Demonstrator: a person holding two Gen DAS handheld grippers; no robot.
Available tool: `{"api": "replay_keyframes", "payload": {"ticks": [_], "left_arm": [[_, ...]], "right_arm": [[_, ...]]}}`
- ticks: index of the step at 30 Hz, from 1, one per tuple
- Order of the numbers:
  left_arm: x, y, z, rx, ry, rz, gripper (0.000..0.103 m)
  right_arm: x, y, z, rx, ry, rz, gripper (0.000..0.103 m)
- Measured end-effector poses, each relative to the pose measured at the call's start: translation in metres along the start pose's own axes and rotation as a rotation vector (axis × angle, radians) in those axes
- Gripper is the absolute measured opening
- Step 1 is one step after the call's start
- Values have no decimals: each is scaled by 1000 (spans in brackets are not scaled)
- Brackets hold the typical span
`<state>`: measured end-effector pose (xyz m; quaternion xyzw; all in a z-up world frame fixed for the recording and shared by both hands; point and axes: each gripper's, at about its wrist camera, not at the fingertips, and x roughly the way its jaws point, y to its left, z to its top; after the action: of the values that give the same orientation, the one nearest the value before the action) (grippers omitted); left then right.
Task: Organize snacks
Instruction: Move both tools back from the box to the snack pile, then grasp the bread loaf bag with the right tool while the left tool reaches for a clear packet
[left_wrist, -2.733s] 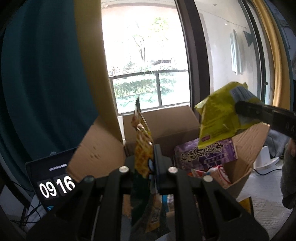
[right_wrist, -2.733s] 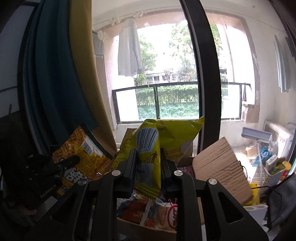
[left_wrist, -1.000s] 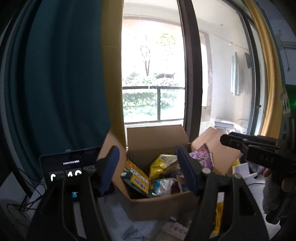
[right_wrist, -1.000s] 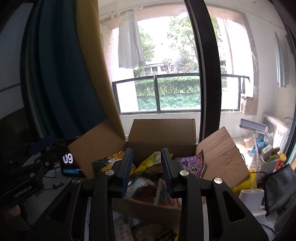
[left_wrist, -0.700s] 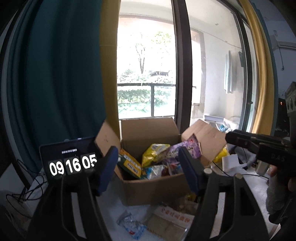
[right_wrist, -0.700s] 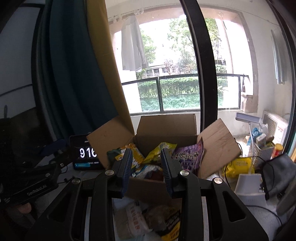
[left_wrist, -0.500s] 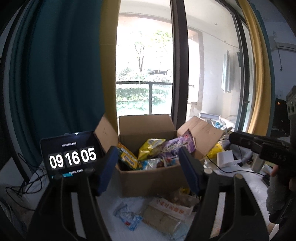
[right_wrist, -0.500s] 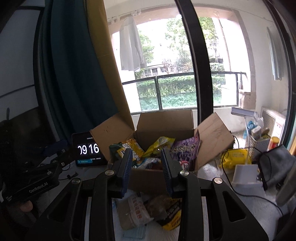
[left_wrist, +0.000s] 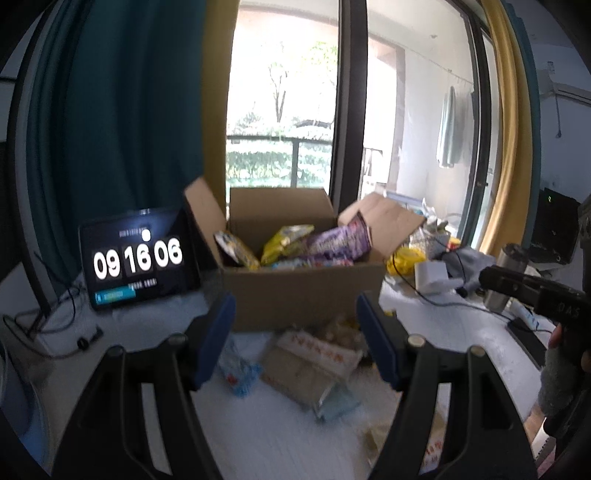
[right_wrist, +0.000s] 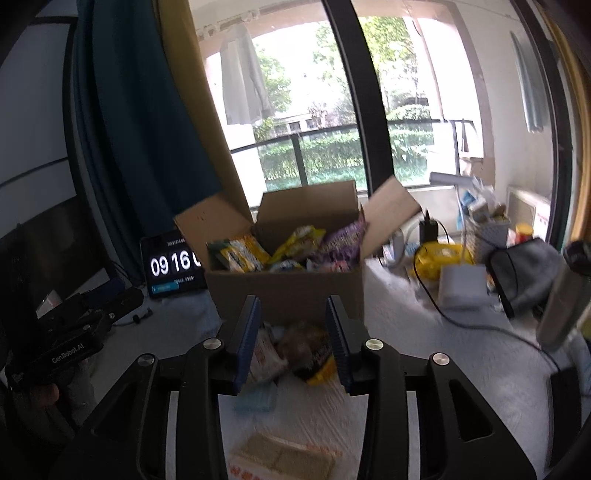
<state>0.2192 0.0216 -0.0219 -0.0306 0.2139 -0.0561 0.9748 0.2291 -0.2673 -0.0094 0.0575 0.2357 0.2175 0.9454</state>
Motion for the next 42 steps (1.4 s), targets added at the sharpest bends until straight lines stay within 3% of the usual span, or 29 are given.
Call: {"api": "replay_keyframes", "payload": {"ticks": [7, 13, 20, 23, 26, 30, 37, 42], "left_arm": [[4, 2, -41, -56, 115, -12, 70], [8, 0, -89, -141, 226, -34, 70], [-1, -15, -132, -214, 308, -61, 75], [1, -24, -143, -200, 342, -50, 76], [11, -28, -149, -163, 393, 27, 76], [22, -31, -157, -125, 452, 76, 76], [36, -41, -166, -91, 519, 41, 76], [42, -48, -164, -55, 521, 21, 76]], "right_arm": [[-5, -14, -37, 29, 57, -32, 44], [-9, -28, -67, 80, 98, -19, 52], [-3, -44, -106, 131, 175, -16, 56], [1, -48, -122, 147, 212, -1, 57], [6, -53, -136, 167, 249, 6, 57], [12, -55, -148, 178, 281, 19, 58], [32, -52, -164, 199, 367, 53, 62], [39, -43, -165, 196, 365, 84, 69]]}}
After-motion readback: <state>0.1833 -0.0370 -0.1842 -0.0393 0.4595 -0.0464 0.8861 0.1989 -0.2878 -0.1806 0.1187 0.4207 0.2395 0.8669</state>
